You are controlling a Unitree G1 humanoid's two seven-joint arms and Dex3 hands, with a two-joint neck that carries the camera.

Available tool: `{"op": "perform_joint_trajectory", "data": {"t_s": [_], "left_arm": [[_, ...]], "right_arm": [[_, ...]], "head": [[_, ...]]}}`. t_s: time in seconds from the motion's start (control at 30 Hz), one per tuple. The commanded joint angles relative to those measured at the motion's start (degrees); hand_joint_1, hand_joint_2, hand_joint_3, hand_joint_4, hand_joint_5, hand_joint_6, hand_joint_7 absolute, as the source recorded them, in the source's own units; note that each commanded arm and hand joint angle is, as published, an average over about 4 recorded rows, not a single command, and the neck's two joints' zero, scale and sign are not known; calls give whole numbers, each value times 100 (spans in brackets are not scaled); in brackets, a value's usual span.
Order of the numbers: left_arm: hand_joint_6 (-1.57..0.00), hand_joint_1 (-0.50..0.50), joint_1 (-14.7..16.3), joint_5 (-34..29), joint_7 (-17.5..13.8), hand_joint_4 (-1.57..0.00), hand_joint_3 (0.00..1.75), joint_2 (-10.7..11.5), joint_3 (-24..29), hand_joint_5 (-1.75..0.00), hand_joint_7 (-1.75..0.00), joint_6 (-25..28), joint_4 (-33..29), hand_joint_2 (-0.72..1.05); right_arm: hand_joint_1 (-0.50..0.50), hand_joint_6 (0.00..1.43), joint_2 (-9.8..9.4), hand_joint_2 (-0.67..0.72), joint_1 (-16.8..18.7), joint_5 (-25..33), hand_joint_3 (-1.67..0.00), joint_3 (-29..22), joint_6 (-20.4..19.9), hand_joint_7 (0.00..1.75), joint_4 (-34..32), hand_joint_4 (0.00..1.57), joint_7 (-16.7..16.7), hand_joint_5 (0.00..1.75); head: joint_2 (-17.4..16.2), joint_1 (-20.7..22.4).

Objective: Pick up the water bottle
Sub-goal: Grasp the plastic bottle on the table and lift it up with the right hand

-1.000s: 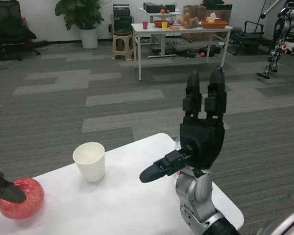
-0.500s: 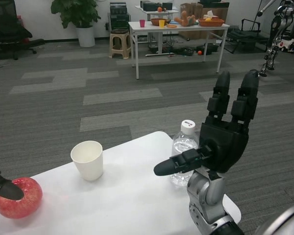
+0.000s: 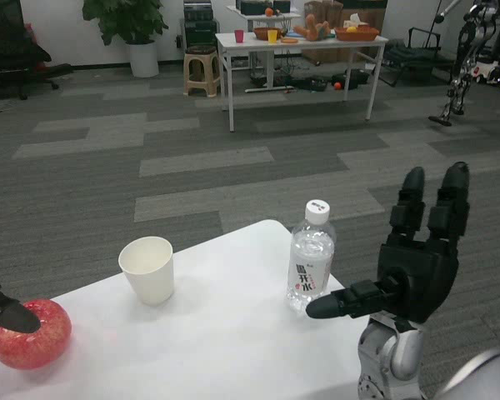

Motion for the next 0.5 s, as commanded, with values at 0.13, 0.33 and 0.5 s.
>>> {"op": "perform_joint_trajectory", "data": {"t_s": [0.13, 0.33, 0.5], "left_arm": [[0, -50, -64, -23, -1, 0, 9, 16, -4, 0, 0, -9, 11, -55], [0, -50, -25, -25, -1, 0, 9, 22, -4, 0, 0, -9, 9, -55], [0, -50, 17, -25, -1, 0, 9, 40, -4, 0, 0, -9, -20, -55]], "right_arm": [[-46, 0, -733, 41, 369, 1293, -8, 868, 314, 0, 596, 0, 1189, 0], [-46, 0, -793, 41, 272, 1502, -8, 898, 411, 0, 1273, 0, 1303, 0], [-46, 0, -645, 41, -66, 1528, -8, 701, 464, 0, 1789, 0, 1306, 0]], "head": [[36, -6], [43, 46], [57, 120]]}}
